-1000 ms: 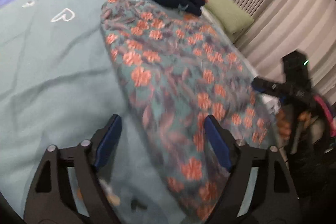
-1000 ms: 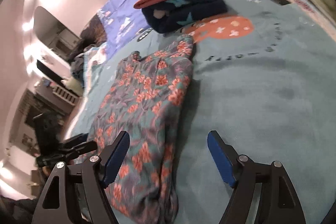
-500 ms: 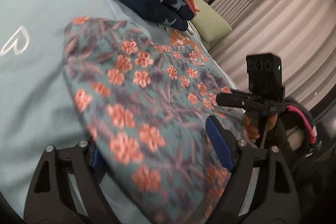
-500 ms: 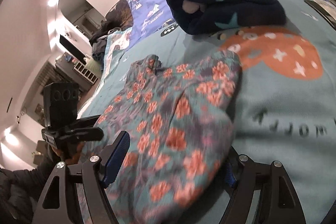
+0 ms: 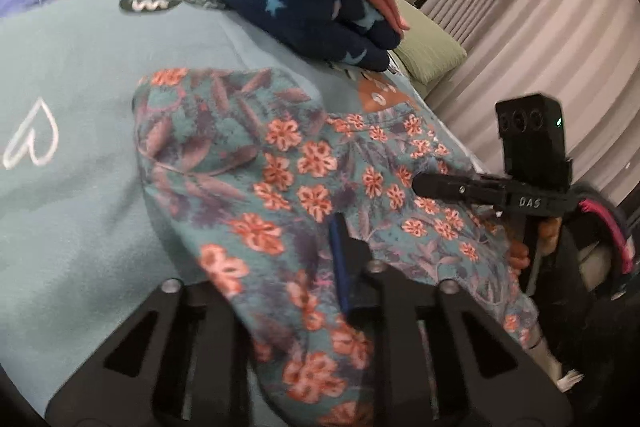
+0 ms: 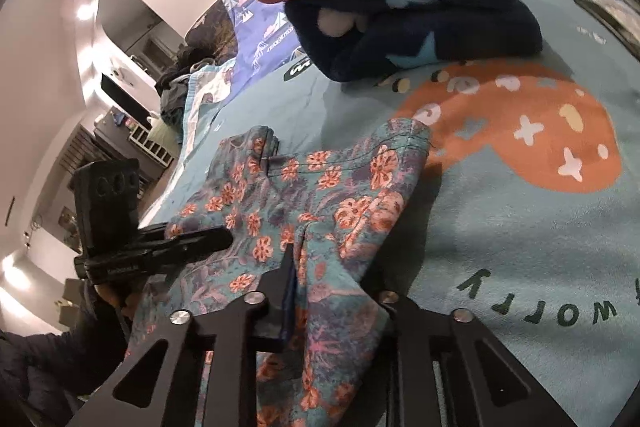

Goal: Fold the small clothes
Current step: 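Grasp the folded floral shirt with both tools and lift it, then carry the lifted floral shirt with both tools toward the clothes stack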

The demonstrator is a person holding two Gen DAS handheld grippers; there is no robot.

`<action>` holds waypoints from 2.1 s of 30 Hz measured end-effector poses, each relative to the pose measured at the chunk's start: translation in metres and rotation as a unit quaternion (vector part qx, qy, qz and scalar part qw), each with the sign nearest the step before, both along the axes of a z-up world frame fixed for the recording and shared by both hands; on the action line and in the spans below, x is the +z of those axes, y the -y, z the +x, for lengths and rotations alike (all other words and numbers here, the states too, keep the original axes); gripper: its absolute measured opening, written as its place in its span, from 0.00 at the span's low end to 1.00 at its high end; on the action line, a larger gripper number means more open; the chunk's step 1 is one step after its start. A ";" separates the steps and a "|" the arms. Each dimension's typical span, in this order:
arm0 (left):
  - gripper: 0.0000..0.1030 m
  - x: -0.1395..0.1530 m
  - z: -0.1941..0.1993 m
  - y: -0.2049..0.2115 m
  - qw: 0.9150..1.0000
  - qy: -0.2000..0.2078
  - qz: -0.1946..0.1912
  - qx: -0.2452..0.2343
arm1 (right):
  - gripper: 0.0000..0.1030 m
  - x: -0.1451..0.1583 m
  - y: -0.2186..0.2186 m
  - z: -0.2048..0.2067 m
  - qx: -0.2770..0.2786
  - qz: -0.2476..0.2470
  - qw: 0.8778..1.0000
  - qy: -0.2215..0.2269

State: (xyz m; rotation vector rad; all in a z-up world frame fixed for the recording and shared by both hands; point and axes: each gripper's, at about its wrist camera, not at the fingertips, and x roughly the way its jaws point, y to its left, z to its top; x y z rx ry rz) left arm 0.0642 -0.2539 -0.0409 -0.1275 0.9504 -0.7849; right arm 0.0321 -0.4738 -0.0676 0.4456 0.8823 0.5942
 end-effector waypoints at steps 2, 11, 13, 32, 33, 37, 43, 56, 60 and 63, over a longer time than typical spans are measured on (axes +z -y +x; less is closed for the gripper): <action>0.14 0.009 -0.010 0.007 0.999 0.036 0.023 -0.001 | 0.14 0.009 0.000 -0.007 -0.006 -0.008 1.000 0.021; 0.13 0.064 -0.052 0.014 0.985 0.160 0.069 0.004 | 0.13 0.063 -0.002 -0.051 -0.042 -0.038 0.993 0.099; 0.13 0.077 -0.061 0.014 0.983 0.174 0.065 0.009 | 0.13 0.076 -0.004 -0.063 -0.054 -0.049 0.991 0.115; 0.12 0.244 -0.128 0.048 0.920 0.388 0.052 0.026 | 0.12 0.253 0.016 -0.158 -0.179 -0.108 0.925 0.318; 0.12 0.254 -0.128 0.052 0.915 0.399 0.050 0.024 | 0.12 0.261 0.017 -0.159 -0.187 -0.116 0.919 0.327; 0.12 0.288 -0.122 0.066 0.896 0.440 0.051 0.020 | 0.12 0.292 0.019 -0.161 -0.222 -0.146 0.898 0.350; 0.12 0.322 -0.099 0.090 0.886 0.457 0.073 0.033 | 0.12 0.329 0.024 -0.139 -0.255 -0.171 0.881 0.360; 0.12 0.353 -0.040 0.127 0.877 0.464 0.110 0.064 | 0.12 0.353 0.040 -0.064 -0.291 -0.164 0.874 0.353; 0.12 0.341 -0.011 0.136 0.884 0.449 0.114 0.071 | 0.12 0.341 0.047 -0.032 -0.301 -0.165 0.877 0.337; 0.12 0.328 0.005 0.141 0.888 0.439 0.116 0.073 | 0.12 0.329 0.050 -0.009 -0.306 -0.171 0.879 0.324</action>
